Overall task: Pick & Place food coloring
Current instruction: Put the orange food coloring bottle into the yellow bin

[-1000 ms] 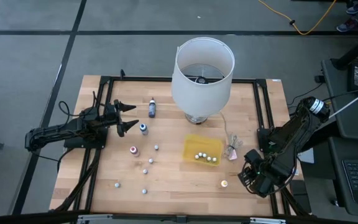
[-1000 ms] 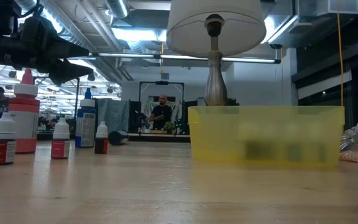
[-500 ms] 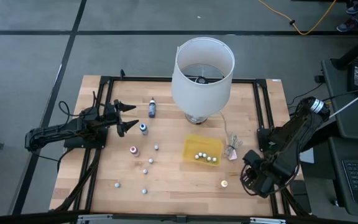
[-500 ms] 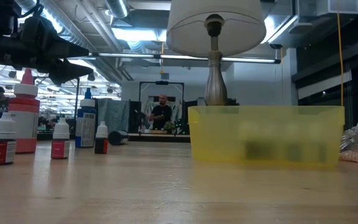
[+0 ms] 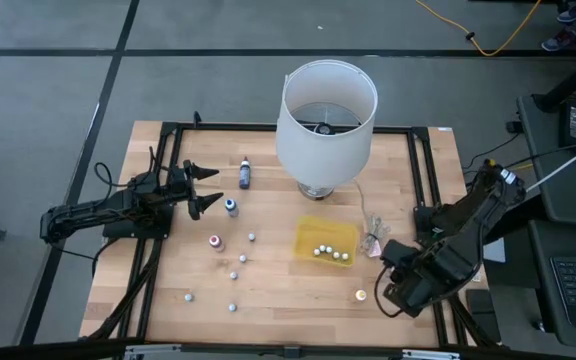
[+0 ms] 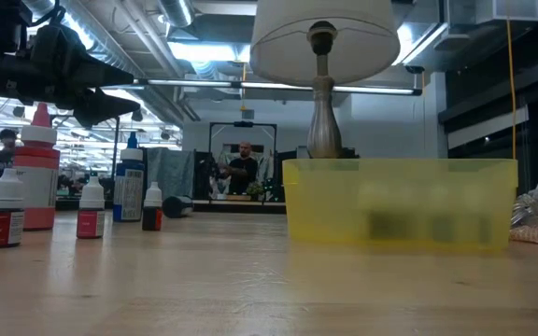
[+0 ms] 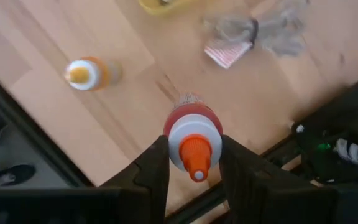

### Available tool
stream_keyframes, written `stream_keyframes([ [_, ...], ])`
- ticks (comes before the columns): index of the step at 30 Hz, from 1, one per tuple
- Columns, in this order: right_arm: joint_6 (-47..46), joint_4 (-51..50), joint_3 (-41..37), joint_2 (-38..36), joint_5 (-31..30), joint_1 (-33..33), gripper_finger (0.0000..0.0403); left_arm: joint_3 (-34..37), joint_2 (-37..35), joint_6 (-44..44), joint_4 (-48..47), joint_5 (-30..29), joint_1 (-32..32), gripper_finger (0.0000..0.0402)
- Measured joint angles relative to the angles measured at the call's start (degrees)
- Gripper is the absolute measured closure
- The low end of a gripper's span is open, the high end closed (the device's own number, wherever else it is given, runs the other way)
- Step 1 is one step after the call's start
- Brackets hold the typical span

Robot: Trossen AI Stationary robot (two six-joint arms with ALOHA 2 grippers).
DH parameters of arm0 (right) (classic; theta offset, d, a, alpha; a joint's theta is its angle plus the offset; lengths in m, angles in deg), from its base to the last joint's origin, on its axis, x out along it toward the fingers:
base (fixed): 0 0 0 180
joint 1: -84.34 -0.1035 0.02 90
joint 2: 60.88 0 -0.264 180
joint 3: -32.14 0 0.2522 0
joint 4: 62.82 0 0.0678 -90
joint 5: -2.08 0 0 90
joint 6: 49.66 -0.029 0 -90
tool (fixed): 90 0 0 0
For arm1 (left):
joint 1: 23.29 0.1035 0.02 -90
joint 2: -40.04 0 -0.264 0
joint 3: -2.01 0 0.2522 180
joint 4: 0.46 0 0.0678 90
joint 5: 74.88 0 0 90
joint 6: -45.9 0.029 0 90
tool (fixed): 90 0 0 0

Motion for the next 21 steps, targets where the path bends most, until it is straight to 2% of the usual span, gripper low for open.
stream_keyframes([
  [11,16.51,-2.33,15.51,9.2,-0.46,9.99,0.0277,-0.02,0.0,0.0,0.0,0.01,0.01,0.0013],
  [15,21.1,-1.46,16.04,10.44,-2.05,15.25,0.0277,0.0,0.0,0.0,0.0,0.01,0.0,0.0013],
  [21,25.64,4.04,12.47,10.53,-3.23,22.59,0.0277,-0.02,0.0,0.0,0.0,0.01,-0.01,0.0013],
])
